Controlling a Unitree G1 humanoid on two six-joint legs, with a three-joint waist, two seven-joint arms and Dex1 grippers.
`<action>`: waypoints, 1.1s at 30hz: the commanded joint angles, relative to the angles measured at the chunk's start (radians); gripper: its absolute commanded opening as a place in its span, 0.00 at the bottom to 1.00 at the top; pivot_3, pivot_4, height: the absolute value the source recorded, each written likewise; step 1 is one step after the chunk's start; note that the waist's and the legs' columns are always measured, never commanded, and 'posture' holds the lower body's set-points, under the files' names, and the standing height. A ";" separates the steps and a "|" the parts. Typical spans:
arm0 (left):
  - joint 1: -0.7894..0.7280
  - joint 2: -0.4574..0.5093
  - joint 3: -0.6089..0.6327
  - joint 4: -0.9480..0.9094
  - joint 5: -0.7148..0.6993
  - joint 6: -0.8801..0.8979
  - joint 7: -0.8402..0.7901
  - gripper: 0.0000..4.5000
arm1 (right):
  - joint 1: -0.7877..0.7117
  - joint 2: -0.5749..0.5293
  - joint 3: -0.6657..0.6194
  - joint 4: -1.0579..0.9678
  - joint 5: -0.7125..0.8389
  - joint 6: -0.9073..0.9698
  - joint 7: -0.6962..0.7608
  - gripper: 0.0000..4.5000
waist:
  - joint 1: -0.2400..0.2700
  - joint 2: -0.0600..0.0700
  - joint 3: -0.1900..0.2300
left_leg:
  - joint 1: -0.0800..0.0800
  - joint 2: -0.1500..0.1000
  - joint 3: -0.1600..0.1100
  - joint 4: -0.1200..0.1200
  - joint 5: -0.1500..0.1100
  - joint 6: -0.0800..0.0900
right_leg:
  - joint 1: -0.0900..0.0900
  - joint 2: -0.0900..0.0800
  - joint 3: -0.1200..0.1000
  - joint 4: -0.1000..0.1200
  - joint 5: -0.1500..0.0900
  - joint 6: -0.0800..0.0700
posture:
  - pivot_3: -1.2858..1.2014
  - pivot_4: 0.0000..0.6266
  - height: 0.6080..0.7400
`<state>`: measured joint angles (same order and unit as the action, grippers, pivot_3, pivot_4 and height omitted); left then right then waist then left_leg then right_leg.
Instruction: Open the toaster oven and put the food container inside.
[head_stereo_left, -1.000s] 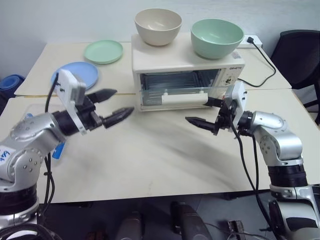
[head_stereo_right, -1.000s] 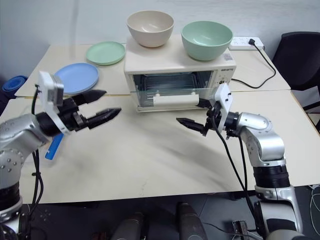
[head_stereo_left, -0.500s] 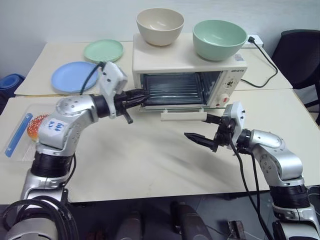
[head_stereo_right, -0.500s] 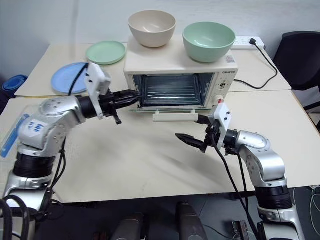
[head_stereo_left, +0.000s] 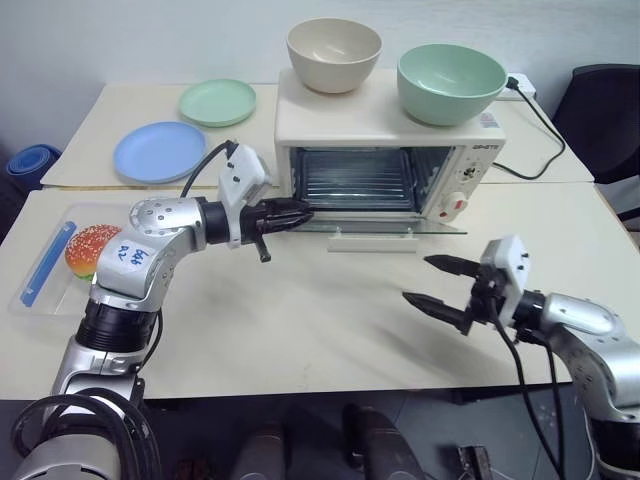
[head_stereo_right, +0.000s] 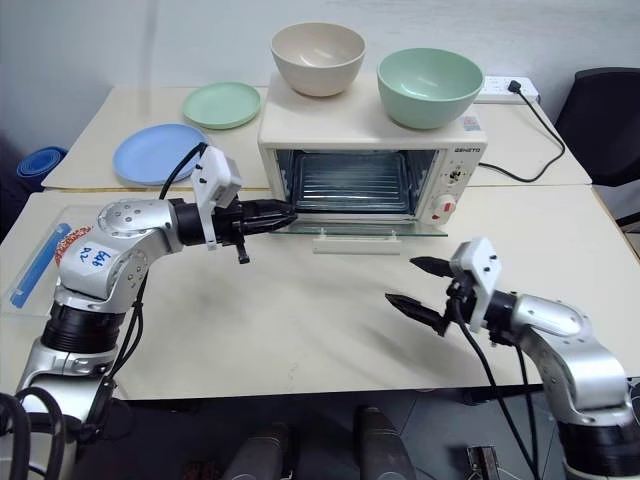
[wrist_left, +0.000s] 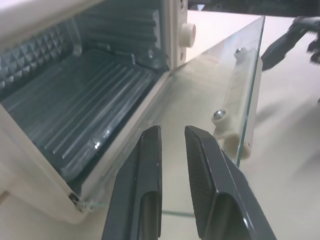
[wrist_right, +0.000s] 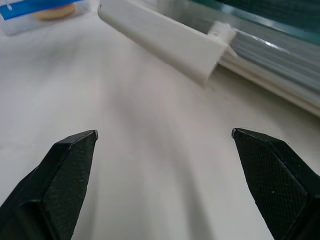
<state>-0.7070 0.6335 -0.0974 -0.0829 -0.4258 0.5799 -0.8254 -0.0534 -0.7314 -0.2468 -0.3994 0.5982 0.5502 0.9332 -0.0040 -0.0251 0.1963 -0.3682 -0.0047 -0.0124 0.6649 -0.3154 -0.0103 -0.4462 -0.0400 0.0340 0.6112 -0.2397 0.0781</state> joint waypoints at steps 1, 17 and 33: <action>0.047 0.023 0.027 -0.080 -0.004 0.015 -0.011 0.18 | 0.079 -0.056 -0.125 -0.121 0.125 0.048 0.048 1.00 | 0.000 0.000 0.000 | 0.001 0.000 0.000 0.000 0.000 0.000 | 0.001 0.000 0.000 0.000 0.000 0.000 | 0.52 0.24 1.00; 0.237 -0.034 -0.050 -0.094 0.142 0.054 0.127 0.18 | -0.030 -0.133 -0.217 -0.219 0.388 0.169 -0.061 1.00 | 0.002 0.000 0.000 | 0.002 0.000 0.001 0.002 0.003 0.002 | 0.003 0.007 0.002 0.001 0.001 0.001 | 0.52 0.24 1.00; 0.599 -0.339 0.787 -0.726 -0.228 0.668 0.575 0.85 | -0.373 -0.116 0.088 0.025 0.285 0.111 0.131 1.00 | -0.018 -0.001 0.000 | 0.002 0.000 -0.003 0.002 0.002 0.002 | 0.003 -0.003 0.001 0.002 0.002 0.001 | 0.52 0.24 1.00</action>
<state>-0.1204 0.3318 0.5817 -0.7212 -0.6096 1.1812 -0.3219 -0.3948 -0.8584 -0.1810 -0.3969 0.9018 0.6931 1.0270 -0.0215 -0.0262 0.1961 -0.3667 -0.0049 -0.0154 0.6666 -0.3132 -0.0085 -0.4437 -0.0425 0.0349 0.6131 -0.2379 0.0787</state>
